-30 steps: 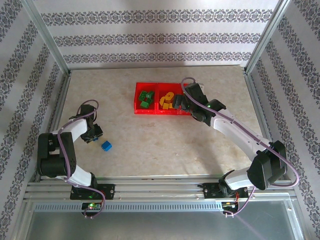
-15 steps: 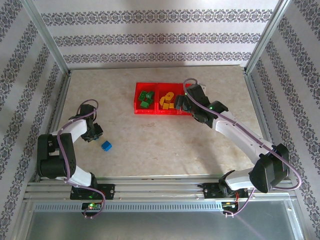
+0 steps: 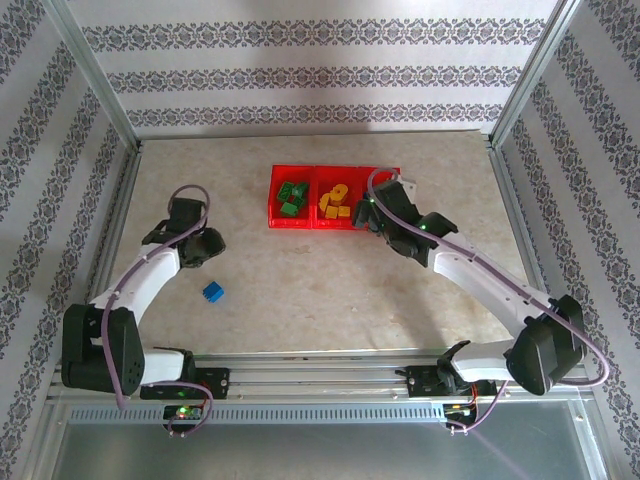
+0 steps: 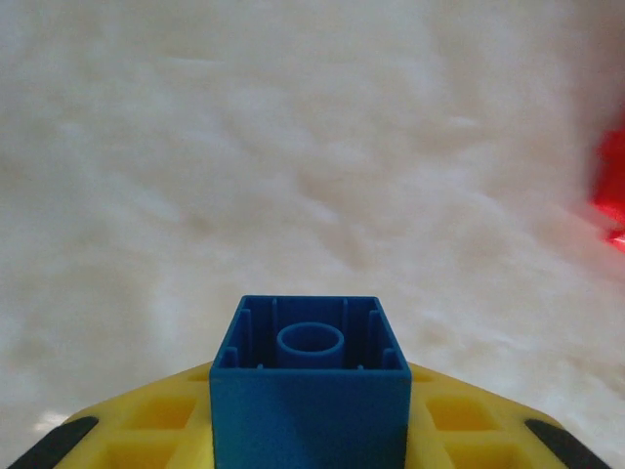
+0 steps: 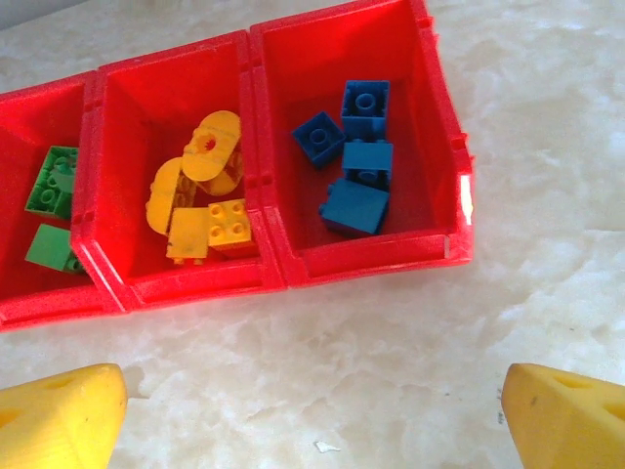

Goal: Sort the legos into containers by color
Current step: Pick up the lego from the middle-left of the table, then place the lego in the container.

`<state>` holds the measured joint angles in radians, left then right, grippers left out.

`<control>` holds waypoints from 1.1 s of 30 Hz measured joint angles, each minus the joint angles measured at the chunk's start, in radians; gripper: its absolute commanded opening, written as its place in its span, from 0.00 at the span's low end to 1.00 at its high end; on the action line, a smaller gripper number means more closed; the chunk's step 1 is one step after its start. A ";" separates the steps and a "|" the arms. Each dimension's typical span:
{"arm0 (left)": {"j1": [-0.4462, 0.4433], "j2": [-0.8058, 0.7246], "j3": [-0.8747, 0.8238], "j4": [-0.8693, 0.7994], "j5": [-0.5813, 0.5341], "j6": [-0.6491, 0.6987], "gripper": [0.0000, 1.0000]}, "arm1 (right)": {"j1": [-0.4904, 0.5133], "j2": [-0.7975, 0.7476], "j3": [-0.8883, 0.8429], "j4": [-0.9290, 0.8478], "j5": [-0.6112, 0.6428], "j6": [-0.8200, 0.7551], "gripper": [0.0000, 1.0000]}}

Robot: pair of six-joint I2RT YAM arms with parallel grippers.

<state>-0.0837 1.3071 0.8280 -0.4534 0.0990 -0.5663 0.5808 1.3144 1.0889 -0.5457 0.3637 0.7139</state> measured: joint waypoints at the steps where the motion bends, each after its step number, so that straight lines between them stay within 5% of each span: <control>1: -0.042 0.003 0.023 0.005 -0.001 -0.009 0.31 | 0.000 -0.014 -0.011 -0.005 0.011 0.006 0.98; 6: -0.210 0.071 0.146 0.050 -0.005 -0.040 0.30 | 0.000 -0.098 -0.069 -0.015 0.068 0.029 0.98; 17: -0.475 0.502 0.599 0.127 0.006 -0.044 0.31 | -0.009 -0.348 -0.158 -0.104 0.199 0.047 0.98; 33: -0.540 0.997 1.253 0.146 0.048 0.047 0.32 | -0.029 -0.501 -0.215 -0.146 0.253 0.047 0.98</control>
<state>-0.6235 2.3043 2.0811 -0.3069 0.1467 -0.5190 0.5518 0.8135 0.8742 -0.6922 0.6170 0.7605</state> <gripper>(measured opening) 0.337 0.984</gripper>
